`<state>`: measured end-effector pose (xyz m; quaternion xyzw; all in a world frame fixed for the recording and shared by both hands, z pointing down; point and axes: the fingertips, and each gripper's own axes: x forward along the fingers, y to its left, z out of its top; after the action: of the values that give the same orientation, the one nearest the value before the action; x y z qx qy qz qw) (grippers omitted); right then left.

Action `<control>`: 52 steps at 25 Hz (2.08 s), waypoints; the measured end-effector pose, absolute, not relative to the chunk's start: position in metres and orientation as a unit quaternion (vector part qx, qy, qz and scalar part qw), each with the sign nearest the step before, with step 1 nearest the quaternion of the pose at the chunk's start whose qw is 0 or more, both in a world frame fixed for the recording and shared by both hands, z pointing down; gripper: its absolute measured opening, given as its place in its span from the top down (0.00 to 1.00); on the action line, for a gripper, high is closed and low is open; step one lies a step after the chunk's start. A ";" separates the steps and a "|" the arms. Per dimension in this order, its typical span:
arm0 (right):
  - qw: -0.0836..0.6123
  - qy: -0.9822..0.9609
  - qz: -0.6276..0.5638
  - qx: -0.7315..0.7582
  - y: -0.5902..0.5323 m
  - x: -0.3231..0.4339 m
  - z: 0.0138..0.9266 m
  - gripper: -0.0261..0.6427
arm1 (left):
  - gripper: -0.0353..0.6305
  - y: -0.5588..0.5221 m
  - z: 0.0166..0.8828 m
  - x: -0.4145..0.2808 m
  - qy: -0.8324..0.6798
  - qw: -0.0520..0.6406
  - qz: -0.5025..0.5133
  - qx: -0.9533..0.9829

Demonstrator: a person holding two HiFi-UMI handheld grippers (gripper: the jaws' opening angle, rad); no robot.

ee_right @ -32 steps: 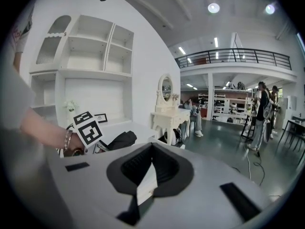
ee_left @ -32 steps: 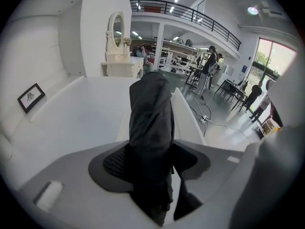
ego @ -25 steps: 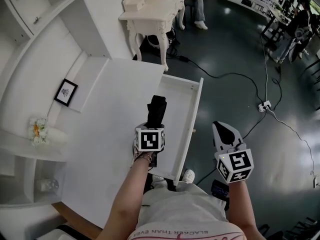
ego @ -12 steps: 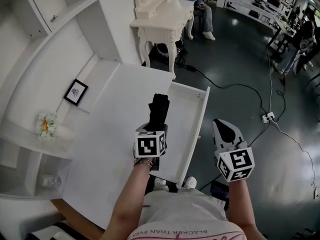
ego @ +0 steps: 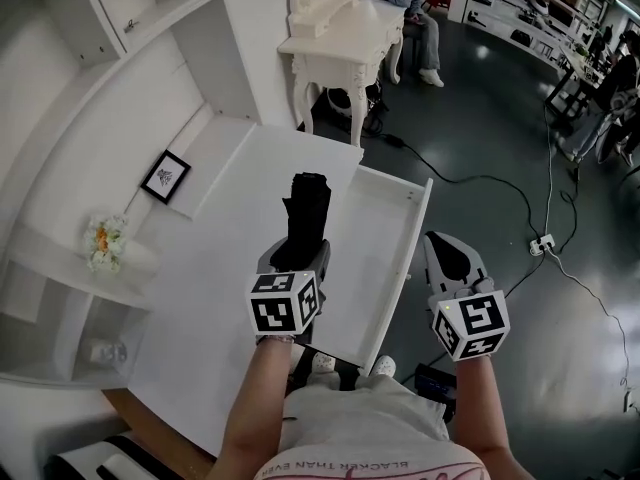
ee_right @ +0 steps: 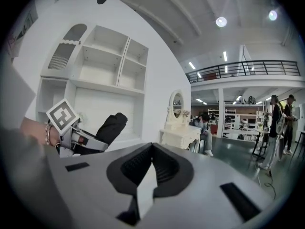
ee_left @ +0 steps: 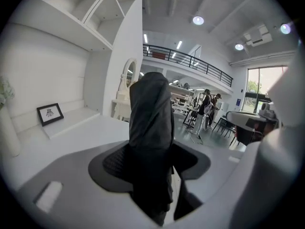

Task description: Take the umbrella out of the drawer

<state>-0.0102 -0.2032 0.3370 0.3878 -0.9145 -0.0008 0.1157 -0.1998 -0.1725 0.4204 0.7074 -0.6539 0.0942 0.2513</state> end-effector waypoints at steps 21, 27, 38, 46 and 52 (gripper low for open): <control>0.070 -0.936 -0.054 0.340 -0.181 -0.022 0.292 0.95 | 0.56 -0.108 0.303 -0.233 -0.730 0.029 0.005 0.683; 0.050 -0.948 -0.076 0.306 -0.180 -0.021 0.277 0.95 | 0.56 -0.084 0.273 -0.225 -0.761 -0.018 0.006 0.648; 0.032 -0.957 -0.107 0.268 -0.170 -0.013 0.254 0.95 | 0.56 -0.056 0.242 -0.204 -0.786 -0.061 -0.011 0.615; 0.031 -0.955 -0.125 0.265 -0.172 -0.014 0.248 0.95 | 0.56 -0.055 0.230 -0.204 -0.787 -0.072 -0.030 0.612; 0.034 -0.954 -0.128 0.269 -0.170 -0.021 0.245 0.95 | 0.56 -0.058 0.229 -0.214 -0.783 -0.068 -0.037 0.618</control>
<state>-0.0210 -0.1705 0.2450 0.2692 -0.9539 -0.1283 0.0341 -0.2140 -0.0575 0.2295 0.6176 -0.7826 -0.0375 -0.0683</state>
